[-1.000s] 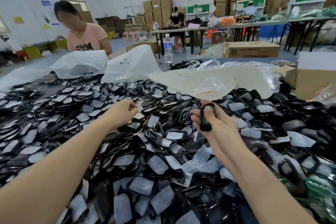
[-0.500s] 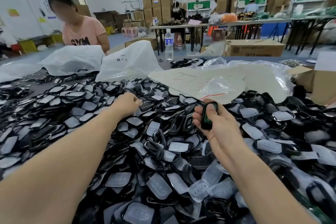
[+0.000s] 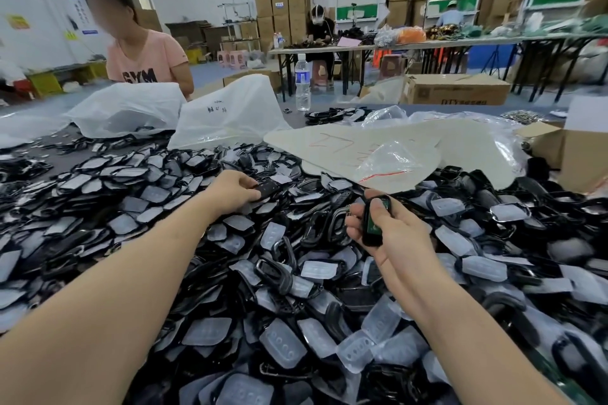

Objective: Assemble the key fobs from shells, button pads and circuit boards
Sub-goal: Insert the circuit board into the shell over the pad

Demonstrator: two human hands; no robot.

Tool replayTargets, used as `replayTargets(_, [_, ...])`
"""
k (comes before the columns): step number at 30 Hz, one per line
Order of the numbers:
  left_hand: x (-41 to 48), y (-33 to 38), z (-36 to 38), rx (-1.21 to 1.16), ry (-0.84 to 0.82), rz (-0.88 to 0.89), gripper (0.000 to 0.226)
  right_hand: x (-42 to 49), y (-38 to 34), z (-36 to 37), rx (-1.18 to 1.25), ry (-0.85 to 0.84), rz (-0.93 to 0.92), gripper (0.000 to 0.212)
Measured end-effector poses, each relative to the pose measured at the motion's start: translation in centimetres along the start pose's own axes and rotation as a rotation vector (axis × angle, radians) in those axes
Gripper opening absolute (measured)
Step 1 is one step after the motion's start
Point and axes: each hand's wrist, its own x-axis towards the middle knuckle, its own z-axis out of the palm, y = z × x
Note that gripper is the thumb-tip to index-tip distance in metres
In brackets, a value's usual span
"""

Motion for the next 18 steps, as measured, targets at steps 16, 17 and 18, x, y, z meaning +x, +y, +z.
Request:
replayTargets(16, [-18.5,11.0,6.5,-0.081,0.346,0.859,0.005,-7.0,-4.4,-5.0,-0.267,-0.058,0.157,0.046])
replayTargets(17, [-19.3,11.2,7.7,-0.032,0.391,0.931,0.003,-7.9,-4.7,-5.9,-0.306,-0.054,0.111,0.045])
replayTargets(18, [-19.9,11.4,8.7,0.005,0.43,0.985,0.008,-8.8,-5.2,-6.7,-0.34,-0.036,0.066,0.044])
